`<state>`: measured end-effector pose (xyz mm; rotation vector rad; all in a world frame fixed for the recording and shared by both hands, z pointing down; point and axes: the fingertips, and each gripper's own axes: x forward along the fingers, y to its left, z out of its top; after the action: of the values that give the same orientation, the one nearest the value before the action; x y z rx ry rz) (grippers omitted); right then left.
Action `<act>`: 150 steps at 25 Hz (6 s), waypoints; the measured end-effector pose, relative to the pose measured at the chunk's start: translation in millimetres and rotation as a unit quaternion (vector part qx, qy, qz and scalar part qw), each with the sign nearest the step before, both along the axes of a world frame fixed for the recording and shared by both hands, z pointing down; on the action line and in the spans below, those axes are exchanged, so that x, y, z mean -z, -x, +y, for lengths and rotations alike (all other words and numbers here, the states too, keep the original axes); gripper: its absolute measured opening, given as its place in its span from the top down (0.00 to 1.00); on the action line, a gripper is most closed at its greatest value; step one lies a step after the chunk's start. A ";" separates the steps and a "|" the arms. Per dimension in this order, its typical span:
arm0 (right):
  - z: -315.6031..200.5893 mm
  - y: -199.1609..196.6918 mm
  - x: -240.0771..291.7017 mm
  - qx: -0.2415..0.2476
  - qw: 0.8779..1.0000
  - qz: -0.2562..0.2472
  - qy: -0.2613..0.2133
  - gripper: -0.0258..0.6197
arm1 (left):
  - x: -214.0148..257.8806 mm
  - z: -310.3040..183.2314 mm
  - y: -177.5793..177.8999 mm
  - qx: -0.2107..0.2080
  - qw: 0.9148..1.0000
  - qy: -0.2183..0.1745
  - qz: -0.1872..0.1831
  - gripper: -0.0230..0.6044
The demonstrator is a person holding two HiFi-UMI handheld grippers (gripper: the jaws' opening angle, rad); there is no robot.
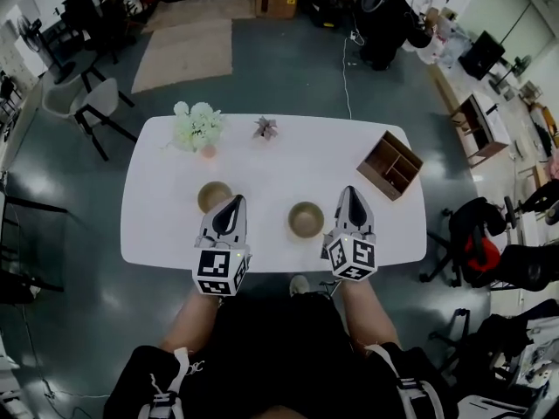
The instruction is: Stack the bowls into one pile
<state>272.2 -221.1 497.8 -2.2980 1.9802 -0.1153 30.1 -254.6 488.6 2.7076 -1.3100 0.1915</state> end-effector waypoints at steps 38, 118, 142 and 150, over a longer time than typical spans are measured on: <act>-28.6 354.2 56.0 0.017 0.999 0.018 -0.021 0.93 | 44.6 -41.0 300.0 -0.036 0.999 -0.007 0.026 0.94; 28.9 164.2 -190.7 0.023 0.791 0.382 0.478 0.86 | 22.5 16.6 151.4 -0.190 0.981 0.019 -0.013 0.94; 54.1 277.5 106.0 -0.084 0.992 0.091 0.004 0.94 | 57.0 8.0 178.2 -0.169 0.985 -0.021 0.019 0.94; 58.6 288.2 103.4 -0.082 0.992 0.093 0.000 0.94 | 58.6 10.3 194.4 -0.161 0.987 -0.019 0.023 0.94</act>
<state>-16.0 -162.4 394.4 -2.5429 1.8558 0.1165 -164.3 -244.4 430.0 2.9219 -0.8667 0.1338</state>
